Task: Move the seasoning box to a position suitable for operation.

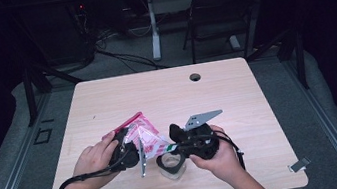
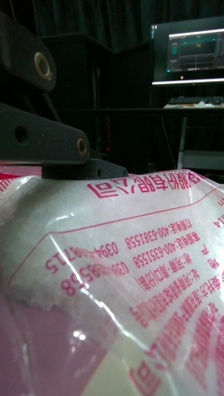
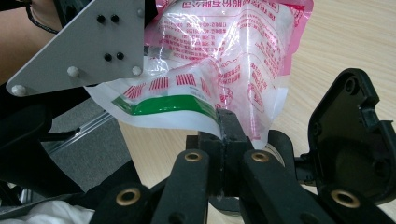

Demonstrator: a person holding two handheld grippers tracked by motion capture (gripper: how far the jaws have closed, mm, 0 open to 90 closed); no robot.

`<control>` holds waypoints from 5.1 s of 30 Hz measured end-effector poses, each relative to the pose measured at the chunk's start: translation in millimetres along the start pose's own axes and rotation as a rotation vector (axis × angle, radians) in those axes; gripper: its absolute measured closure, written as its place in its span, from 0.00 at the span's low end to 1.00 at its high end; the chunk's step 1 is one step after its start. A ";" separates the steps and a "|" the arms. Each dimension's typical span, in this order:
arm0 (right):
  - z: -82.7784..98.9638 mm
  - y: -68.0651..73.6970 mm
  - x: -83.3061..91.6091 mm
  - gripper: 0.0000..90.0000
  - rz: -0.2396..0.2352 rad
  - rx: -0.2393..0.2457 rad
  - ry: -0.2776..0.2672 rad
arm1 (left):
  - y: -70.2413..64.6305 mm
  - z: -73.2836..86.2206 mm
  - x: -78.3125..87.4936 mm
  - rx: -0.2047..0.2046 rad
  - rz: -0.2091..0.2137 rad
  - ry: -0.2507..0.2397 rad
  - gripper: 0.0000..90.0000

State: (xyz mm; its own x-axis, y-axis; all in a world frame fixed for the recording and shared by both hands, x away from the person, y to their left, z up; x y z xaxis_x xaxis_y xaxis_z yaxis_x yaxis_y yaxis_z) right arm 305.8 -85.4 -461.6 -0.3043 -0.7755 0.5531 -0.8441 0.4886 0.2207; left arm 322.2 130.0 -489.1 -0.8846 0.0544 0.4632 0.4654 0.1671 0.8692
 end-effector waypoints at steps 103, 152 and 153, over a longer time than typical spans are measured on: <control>15.2 -10.4 0.6 1.00 -0.003 -0.061 0.019 | -12.3 -18.2 19.0 -0.315 -0.196 0.001 0.77; 20.9 -12.8 -3.2 1.00 0.007 -0.070 0.032 | -7.2 -20.6 23.6 -0.350 -0.228 -0.007 0.79; 21.0 -12.9 -3.4 1.00 0.008 -0.069 0.032 | -7.2 -20.5 23.6 -0.349 -0.228 -0.008 0.79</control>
State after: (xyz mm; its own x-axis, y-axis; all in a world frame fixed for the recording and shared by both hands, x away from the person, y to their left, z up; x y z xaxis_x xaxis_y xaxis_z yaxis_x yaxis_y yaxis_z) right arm 308.4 -97.5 -483.2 -0.2954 -0.7590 0.5802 -0.8089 0.5219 0.2709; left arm 298.7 109.9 -480.8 -0.9658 0.0620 0.2517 0.2384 -0.1680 0.9565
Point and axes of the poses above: each handheld gripper's, and its own axes: x roughly backward along the jaws, z roughly out of its underside, y roughly to its left, the point moved 3 cm from there along -x, roughly forward along the jaws, and after that the axes turned 5 degrees about x, right-handed, at the moved point
